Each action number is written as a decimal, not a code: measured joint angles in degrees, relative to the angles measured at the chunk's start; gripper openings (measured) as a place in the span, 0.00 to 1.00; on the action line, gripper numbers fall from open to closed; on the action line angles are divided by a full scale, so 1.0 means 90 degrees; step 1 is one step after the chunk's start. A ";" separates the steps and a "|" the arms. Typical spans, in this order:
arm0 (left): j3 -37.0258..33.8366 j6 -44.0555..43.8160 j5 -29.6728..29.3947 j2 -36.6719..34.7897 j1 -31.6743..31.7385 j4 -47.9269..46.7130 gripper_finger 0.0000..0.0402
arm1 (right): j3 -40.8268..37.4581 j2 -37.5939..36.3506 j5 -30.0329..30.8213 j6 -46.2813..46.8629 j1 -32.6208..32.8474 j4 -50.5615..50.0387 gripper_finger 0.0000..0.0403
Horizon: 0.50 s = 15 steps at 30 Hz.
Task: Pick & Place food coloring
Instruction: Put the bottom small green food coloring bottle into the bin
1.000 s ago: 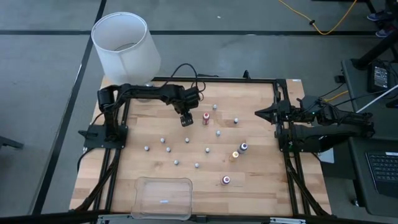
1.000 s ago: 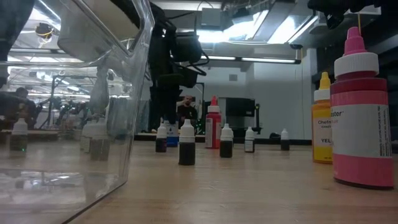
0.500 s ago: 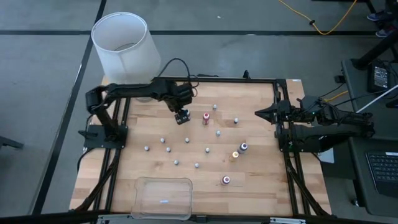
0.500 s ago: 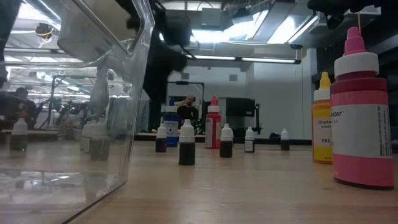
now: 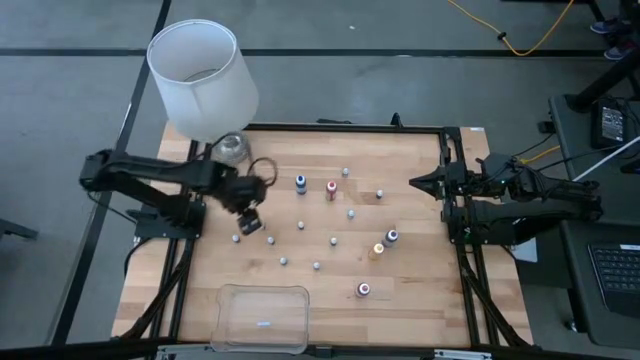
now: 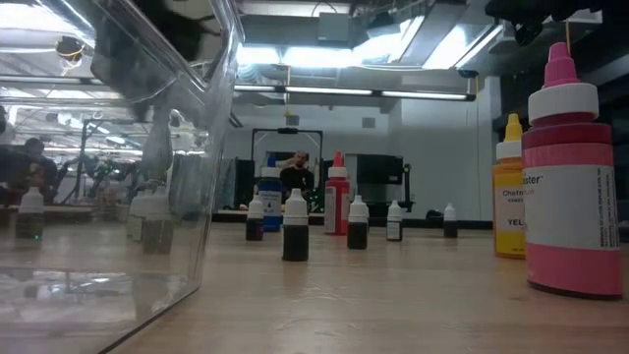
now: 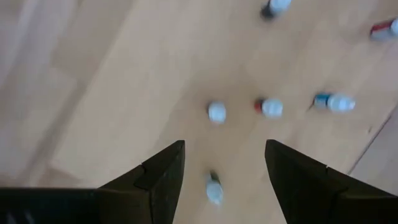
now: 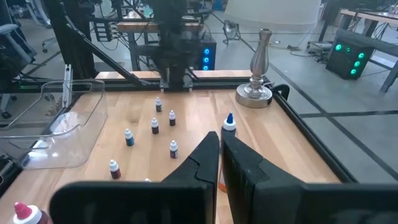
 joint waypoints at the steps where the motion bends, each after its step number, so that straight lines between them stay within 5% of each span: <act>1: -0.0243 -0.0319 -0.0035 -0.0184 -0.0201 0.0020 0.54 | 0.0000 0.0021 0.0002 -0.0035 -0.0002 0.0012 0.06; 9: -0.1973 -0.2793 -0.0055 -0.1221 -0.1680 0.0435 0.56 | 0.0000 0.0133 0.0024 -0.0097 -0.0002 0.0022 0.06; 15: -0.2488 -0.3298 -0.0286 -0.1372 -0.2217 0.1032 0.59 | 0.0000 0.0295 0.0021 0.0051 -0.0002 0.0052 0.06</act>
